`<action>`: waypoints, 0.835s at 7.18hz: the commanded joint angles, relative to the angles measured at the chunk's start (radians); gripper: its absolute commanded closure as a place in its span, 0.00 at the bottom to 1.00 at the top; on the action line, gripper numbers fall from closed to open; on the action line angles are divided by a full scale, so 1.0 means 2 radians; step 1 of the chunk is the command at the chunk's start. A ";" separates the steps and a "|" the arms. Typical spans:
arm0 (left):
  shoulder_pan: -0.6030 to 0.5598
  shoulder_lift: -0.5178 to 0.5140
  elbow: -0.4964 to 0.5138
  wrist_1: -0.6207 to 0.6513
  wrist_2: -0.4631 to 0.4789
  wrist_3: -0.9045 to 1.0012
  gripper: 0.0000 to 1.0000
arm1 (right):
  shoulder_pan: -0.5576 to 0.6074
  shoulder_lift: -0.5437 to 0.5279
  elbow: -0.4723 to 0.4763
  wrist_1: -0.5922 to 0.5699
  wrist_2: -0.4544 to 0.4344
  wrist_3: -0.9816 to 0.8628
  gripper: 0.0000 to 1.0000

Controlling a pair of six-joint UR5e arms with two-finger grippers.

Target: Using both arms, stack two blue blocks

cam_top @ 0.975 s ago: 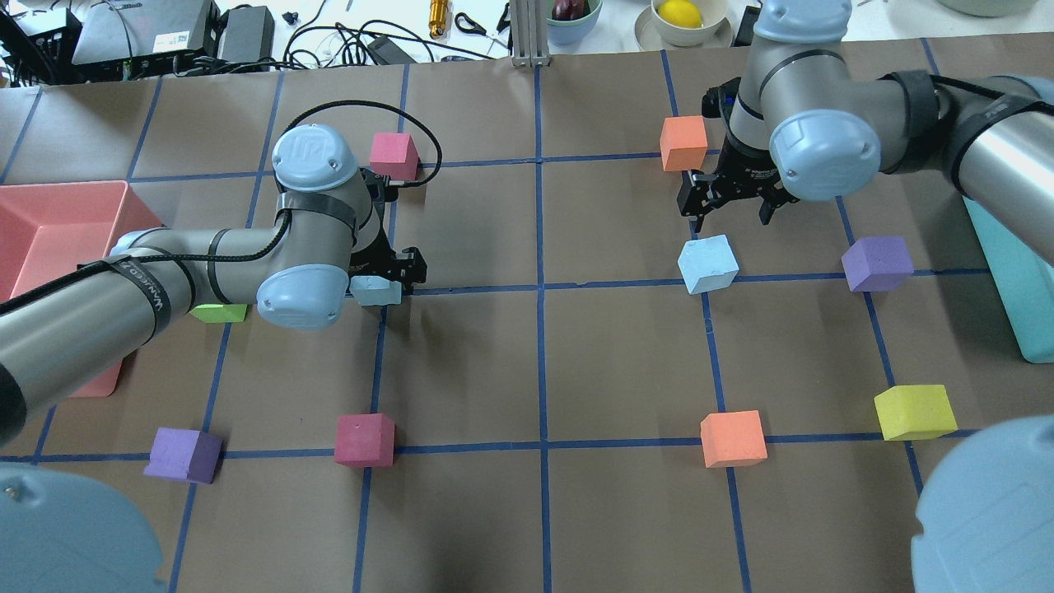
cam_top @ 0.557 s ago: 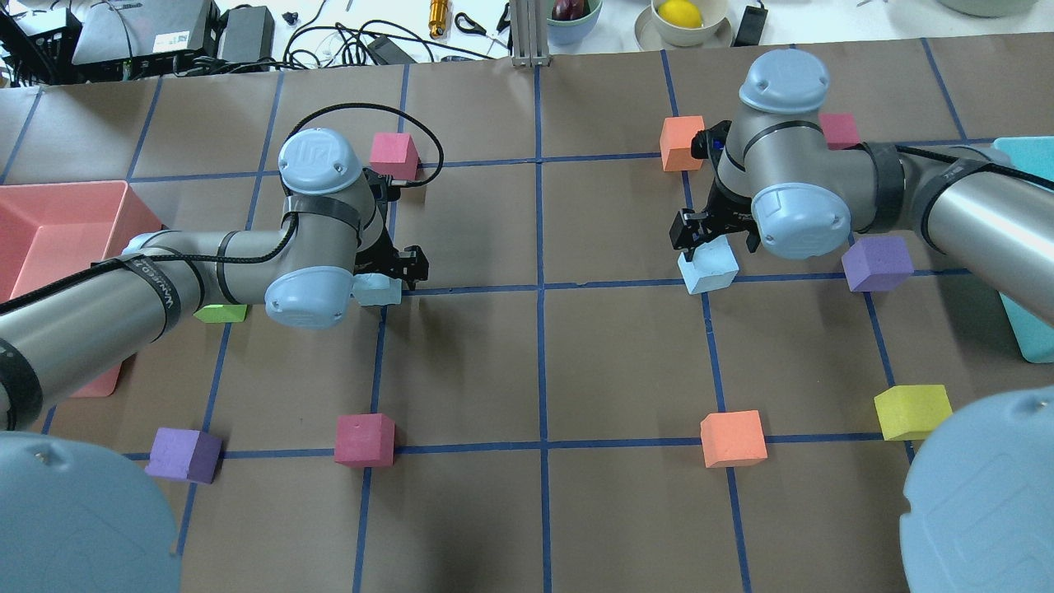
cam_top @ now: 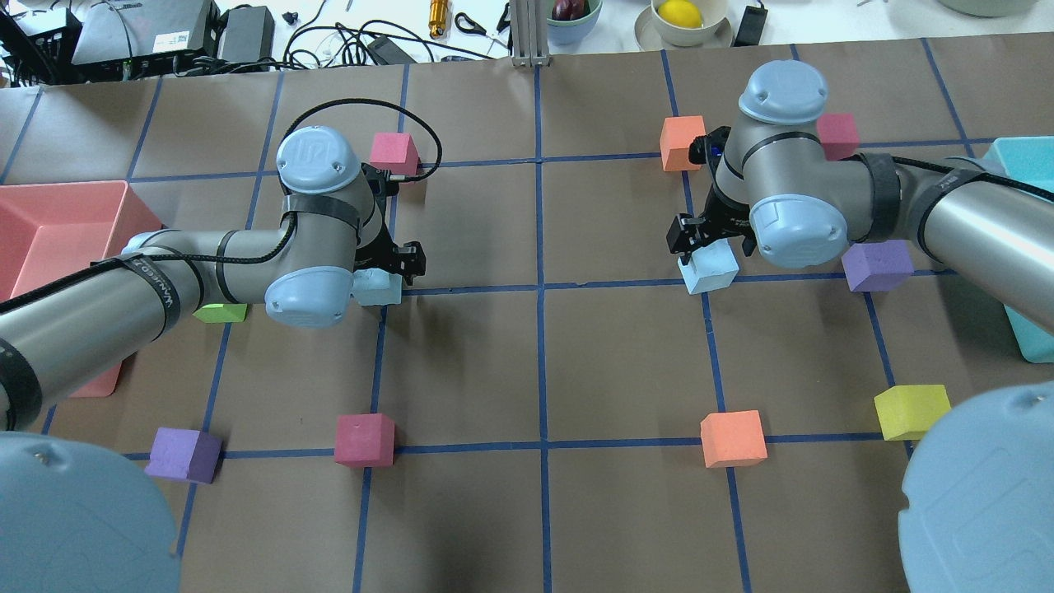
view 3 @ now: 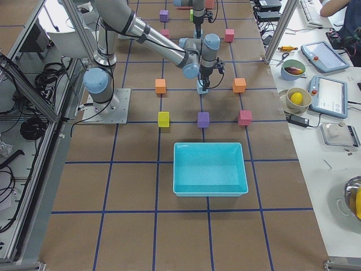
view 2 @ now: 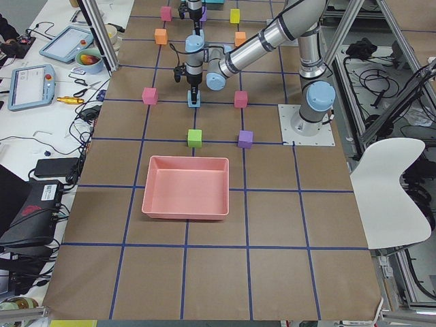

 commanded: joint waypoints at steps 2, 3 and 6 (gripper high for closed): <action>0.000 0.018 0.009 -0.017 0.000 -0.007 1.00 | 0.003 -0.012 -0.016 0.006 0.009 0.005 1.00; 0.000 0.020 0.015 -0.021 0.000 -0.007 1.00 | 0.026 -0.011 -0.041 0.006 0.015 0.065 1.00; -0.001 0.028 0.032 -0.041 -0.001 -0.006 1.00 | 0.125 0.043 -0.142 0.031 0.015 0.198 1.00</action>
